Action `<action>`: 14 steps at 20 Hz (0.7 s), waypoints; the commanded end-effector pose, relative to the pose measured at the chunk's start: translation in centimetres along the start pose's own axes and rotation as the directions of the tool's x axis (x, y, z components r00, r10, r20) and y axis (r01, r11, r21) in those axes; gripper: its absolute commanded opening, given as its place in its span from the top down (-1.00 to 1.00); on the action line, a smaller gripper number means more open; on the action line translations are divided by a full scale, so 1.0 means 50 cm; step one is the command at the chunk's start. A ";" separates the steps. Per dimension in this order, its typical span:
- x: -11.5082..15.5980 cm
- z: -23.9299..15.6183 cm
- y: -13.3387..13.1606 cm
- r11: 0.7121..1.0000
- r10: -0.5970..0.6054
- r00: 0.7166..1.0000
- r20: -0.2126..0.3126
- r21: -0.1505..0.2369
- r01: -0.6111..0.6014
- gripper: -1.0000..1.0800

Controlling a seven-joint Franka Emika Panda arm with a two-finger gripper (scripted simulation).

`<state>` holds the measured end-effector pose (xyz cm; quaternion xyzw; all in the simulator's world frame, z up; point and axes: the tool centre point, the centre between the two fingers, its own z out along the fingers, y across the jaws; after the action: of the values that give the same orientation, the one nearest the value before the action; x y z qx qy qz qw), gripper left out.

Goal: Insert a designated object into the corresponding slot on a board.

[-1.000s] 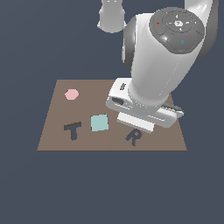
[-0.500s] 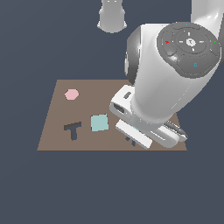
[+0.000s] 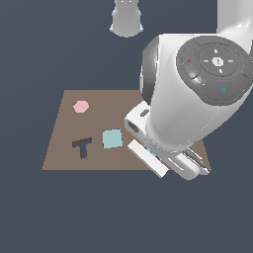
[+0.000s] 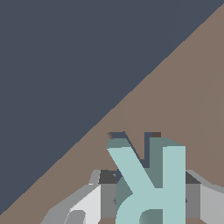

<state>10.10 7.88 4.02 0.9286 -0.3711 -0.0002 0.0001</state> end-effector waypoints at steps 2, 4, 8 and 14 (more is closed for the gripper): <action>0.005 0.000 -0.002 1.000 0.017 1.000 0.000 0.000 -0.017 1.00; 0.005 0.000 -0.002 1.000 0.016 1.000 0.000 0.000 -0.016 1.00; 0.003 0.000 -0.001 1.000 0.009 1.000 0.000 0.000 -0.009 1.00; 0.004 0.019 0.000 1.000 0.010 1.000 0.000 0.000 -0.010 1.00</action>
<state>10.28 7.79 3.42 0.9267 -0.3758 0.0000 -0.0001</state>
